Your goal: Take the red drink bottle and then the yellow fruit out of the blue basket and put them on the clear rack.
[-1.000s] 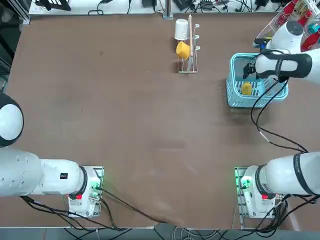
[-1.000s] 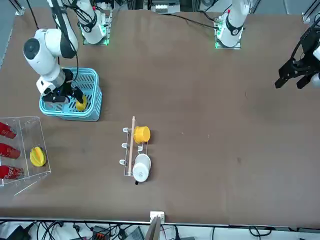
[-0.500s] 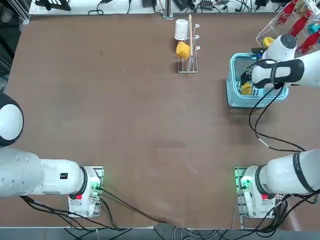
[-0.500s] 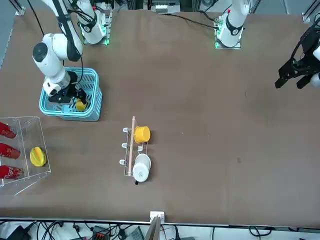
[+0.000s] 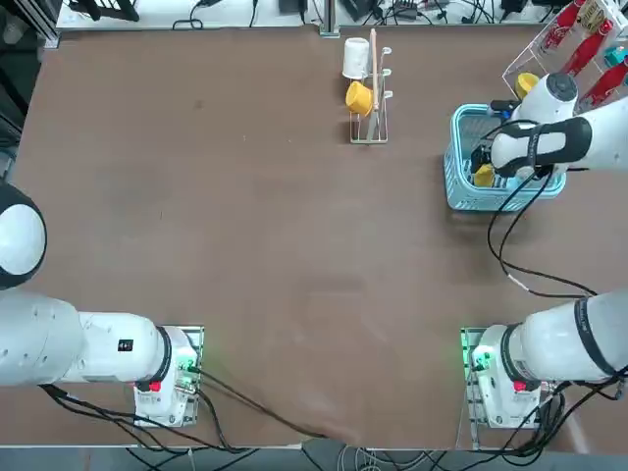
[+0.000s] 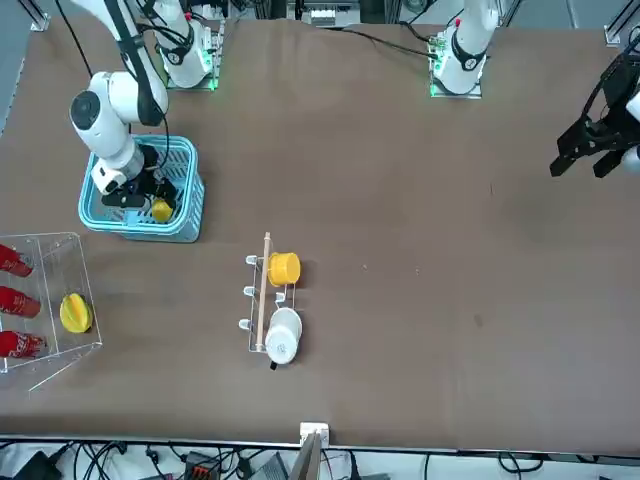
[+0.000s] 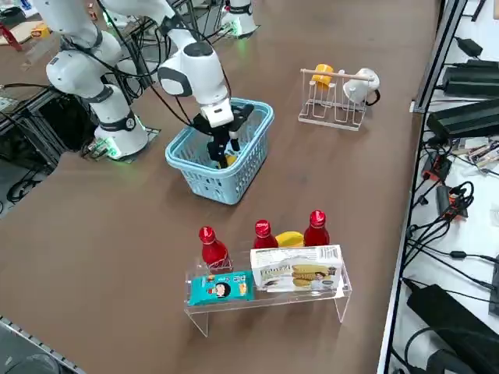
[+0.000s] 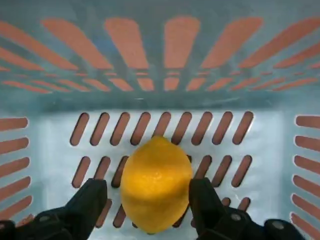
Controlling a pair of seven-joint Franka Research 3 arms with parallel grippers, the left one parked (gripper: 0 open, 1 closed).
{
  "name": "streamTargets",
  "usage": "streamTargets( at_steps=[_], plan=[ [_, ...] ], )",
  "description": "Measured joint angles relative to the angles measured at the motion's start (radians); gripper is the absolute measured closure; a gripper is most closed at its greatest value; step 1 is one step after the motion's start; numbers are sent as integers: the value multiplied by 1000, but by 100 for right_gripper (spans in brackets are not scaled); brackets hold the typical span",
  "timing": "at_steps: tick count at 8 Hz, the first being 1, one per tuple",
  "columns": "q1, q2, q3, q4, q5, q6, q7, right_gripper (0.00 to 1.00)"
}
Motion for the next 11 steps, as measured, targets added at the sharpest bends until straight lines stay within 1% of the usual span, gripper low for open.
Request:
streamTargets(
  at_steps=[7,8,10,11],
  plan=[
    [-1,44,-10,0,0,2,24,1],
    [-1,50,-10,0,0,4,37,3],
    [0,51,-10,0,0,5,45,14],
    [0,50,-10,0,0,5,49,15]
  ],
)
